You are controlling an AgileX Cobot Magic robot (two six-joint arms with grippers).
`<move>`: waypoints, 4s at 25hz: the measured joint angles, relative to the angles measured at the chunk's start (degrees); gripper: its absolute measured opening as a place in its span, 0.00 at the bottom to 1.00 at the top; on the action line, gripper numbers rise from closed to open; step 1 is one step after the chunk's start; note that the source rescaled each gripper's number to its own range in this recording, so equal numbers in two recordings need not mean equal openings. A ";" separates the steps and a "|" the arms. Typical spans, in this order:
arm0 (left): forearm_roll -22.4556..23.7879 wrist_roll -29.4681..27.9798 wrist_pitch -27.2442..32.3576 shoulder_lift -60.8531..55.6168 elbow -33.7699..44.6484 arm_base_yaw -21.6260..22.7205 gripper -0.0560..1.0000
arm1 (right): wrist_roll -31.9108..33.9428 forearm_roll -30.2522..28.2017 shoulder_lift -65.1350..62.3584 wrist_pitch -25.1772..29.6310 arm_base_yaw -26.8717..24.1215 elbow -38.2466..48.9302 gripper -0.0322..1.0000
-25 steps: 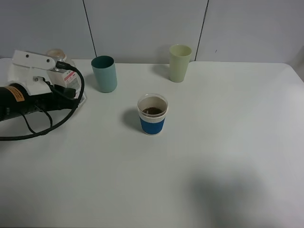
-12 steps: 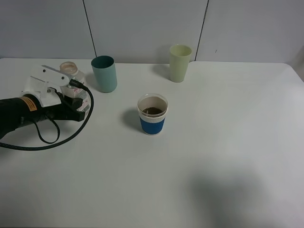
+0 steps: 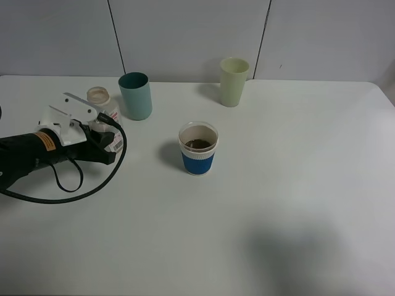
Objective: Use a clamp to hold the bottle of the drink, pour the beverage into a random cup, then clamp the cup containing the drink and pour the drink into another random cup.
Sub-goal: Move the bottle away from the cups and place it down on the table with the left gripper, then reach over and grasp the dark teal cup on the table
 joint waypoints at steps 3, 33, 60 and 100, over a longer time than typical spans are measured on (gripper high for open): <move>0.13 0.00 -1.38 0.92 0.00 0.00 0.09 | 0.00 0.00 0.00 0.00 0.00 0.00 0.89; -0.07 5.43 -3.25 1.45 1.79 0.00 0.09 | 0.00 0.00 0.00 0.00 0.00 0.00 0.89; 0.42 4.93 -2.86 1.45 3.78 0.00 0.99 | 0.00 0.00 0.00 0.00 0.00 0.00 0.89; -13.13 0.23 69.43 -76.08 -15.71 0.00 1.00 | 0.00 0.00 0.00 0.00 0.00 0.00 0.89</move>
